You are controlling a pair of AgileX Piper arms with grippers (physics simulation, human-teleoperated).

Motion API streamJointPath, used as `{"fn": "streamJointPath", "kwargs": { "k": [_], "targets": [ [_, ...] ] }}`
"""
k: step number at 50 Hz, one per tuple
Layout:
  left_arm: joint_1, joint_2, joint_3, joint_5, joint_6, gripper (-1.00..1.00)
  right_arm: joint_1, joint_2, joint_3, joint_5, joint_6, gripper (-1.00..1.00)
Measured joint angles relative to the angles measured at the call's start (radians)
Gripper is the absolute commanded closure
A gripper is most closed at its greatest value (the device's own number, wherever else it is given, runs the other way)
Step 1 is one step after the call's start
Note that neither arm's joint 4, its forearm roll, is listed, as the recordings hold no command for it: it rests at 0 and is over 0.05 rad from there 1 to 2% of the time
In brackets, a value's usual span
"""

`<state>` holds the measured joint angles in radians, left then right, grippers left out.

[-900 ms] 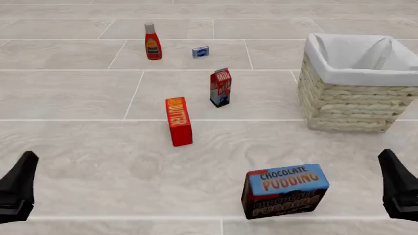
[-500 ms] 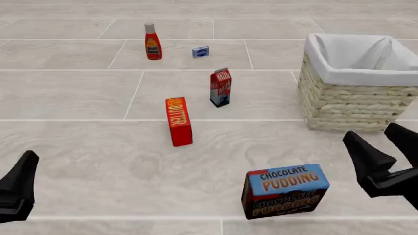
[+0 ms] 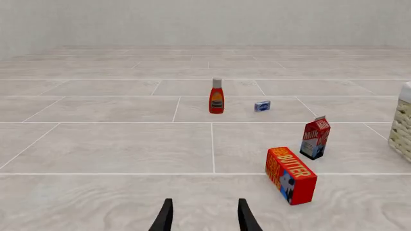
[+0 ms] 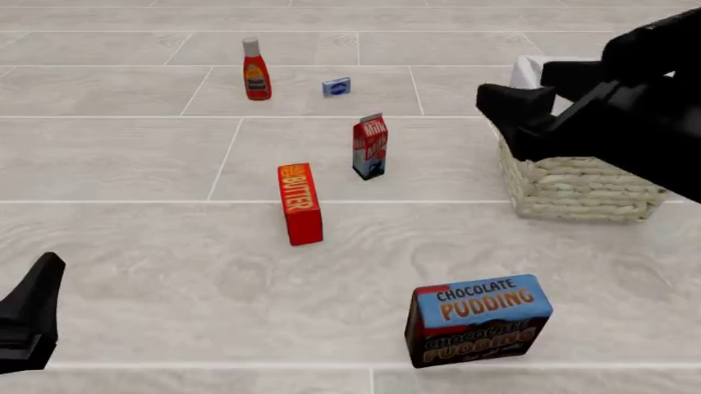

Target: Pick the milk and place it in the basket.

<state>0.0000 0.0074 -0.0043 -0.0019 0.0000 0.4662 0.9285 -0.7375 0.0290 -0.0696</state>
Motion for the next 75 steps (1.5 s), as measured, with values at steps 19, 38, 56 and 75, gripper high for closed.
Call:
{"fn": "streamJointPath", "kwargs": {
  "k": [19,38,56,75],
  "targets": [
    [0.000,0.000,0.000,0.000,0.000,-1.00,0.072,0.367,-0.423,0.194,-0.023,-1.00],
    [0.000,0.000,0.000,0.000,0.000,-1.00,0.058,0.688,-0.776,0.340,-0.035,-1.00],
    [0.000,0.000,0.000,0.000,0.000,-1.00,0.013,0.934,-1.012,0.417,-0.069,-1.00],
    [0.000,0.000,0.000,0.000,0.000,-1.00,-0.008,1.142,-1.168,0.452,-0.068,-1.00]
  ]
}}
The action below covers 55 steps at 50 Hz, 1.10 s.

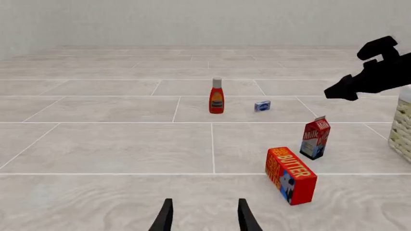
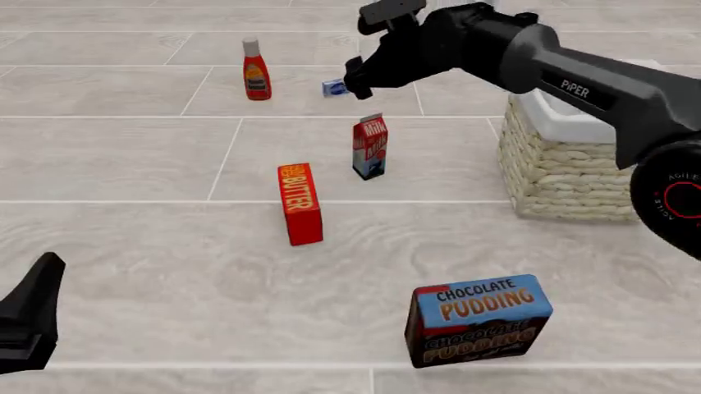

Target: Pick the milk and place it in the basket.

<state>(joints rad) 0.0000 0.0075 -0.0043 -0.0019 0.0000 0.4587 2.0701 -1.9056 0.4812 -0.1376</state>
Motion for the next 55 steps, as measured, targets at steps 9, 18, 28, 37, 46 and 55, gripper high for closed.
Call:
{"fn": "streamJointPath", "kwargs": {
  "k": [9,18,28,37,46,55],
  "targets": [
    [0.000,0.000,0.000,0.000,0.000,-1.00,-0.010,0.074,-0.070,0.021,-0.004,-1.00],
    [0.000,0.000,0.000,0.000,0.000,-1.00,-0.025,0.139,-0.142,0.044,-0.011,-1.00],
    [0.000,0.000,0.000,0.000,0.000,-1.00,-0.034,0.202,-0.207,0.062,-0.012,-1.00],
    [0.000,0.000,0.000,0.000,0.000,-1.00,-0.038,0.252,-0.248,0.069,-0.007,-1.00],
    [0.000,0.000,0.000,0.000,0.000,-1.00,-0.041,0.299,-0.282,0.075,0.002,-1.00],
    [0.000,0.000,0.000,0.000,0.000,-1.00,-0.047,0.340,-0.305,0.076,0.009,-1.00]
  ]
}}
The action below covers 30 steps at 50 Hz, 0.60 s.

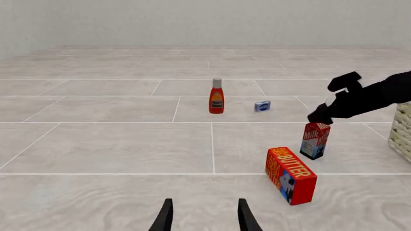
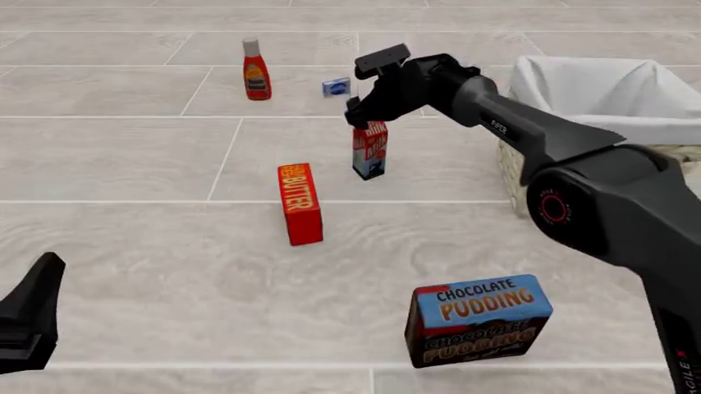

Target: Pick the milk and place it in the basket.

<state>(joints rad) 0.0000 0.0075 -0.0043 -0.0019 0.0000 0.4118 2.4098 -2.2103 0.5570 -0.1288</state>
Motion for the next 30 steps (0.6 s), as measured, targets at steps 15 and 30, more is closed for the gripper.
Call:
{"fn": "streamJointPath", "kwargs": {
  "k": [15,30],
  "targets": [
    [0.000,0.000,0.000,0.000,0.000,-1.00,-0.009,0.053,-0.023,-0.002,0.015,-1.00],
    [0.000,0.000,0.000,0.000,0.000,-1.00,-0.008,0.095,-0.041,0.000,0.031,-1.00]
  ]
}}
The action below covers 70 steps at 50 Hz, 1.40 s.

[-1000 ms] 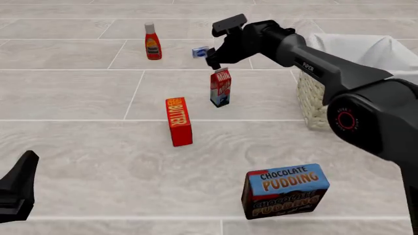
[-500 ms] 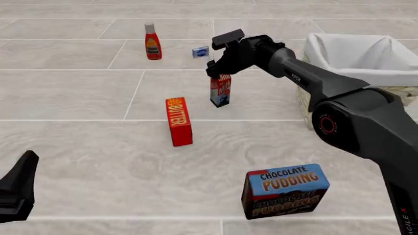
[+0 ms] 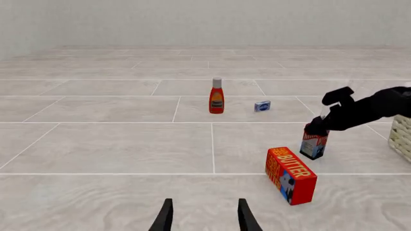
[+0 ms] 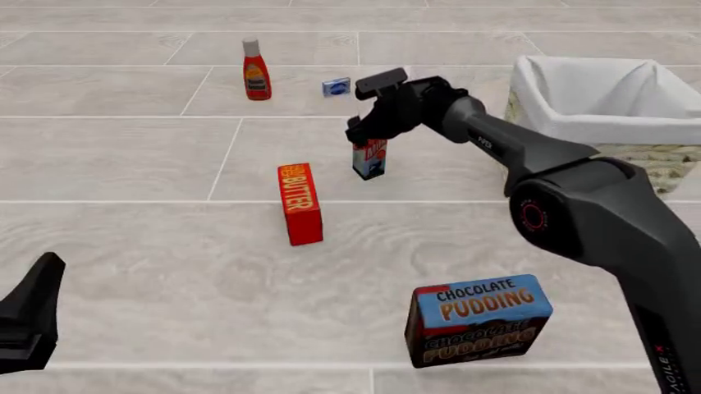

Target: Pick the milk and place it in the basket.

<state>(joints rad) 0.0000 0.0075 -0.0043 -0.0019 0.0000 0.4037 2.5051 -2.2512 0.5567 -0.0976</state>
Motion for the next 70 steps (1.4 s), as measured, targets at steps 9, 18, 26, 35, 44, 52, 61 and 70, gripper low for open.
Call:
{"fn": "streamJointPath", "kwargs": {
  "k": [9,18,26,35,44,52,61,70],
  "targets": [
    [0.000,0.000,0.000,0.000,0.000,-1.00,0.001,0.000,0.004,0.000,-0.018,1.00],
    [0.000,0.000,0.000,0.000,0.000,-1.00,0.000,-0.040,0.057,-0.020,-0.037,1.00],
    [0.000,0.000,0.000,0.000,0.000,-1.00,-0.003,-0.107,0.111,-0.042,-0.056,1.00],
    [0.000,0.000,0.000,0.000,0.000,-1.00,-0.020,-0.198,0.169,-0.065,-0.078,1.00],
    [0.000,0.000,0.000,0.000,0.000,-1.00,-0.044,-0.303,0.236,-0.090,-0.092,1.00],
    [0.000,0.000,0.000,0.000,0.000,-1.00,-0.066,-0.395,0.293,-0.113,-0.099,1.00],
    [0.000,0.000,0.000,0.000,0.000,-1.00,-0.098,-0.504,0.358,-0.136,-0.107,1.00],
    [0.000,0.000,0.000,0.000,0.000,-1.00,-0.139,-0.608,0.413,-0.148,-0.121,1.00]
  ]
}}
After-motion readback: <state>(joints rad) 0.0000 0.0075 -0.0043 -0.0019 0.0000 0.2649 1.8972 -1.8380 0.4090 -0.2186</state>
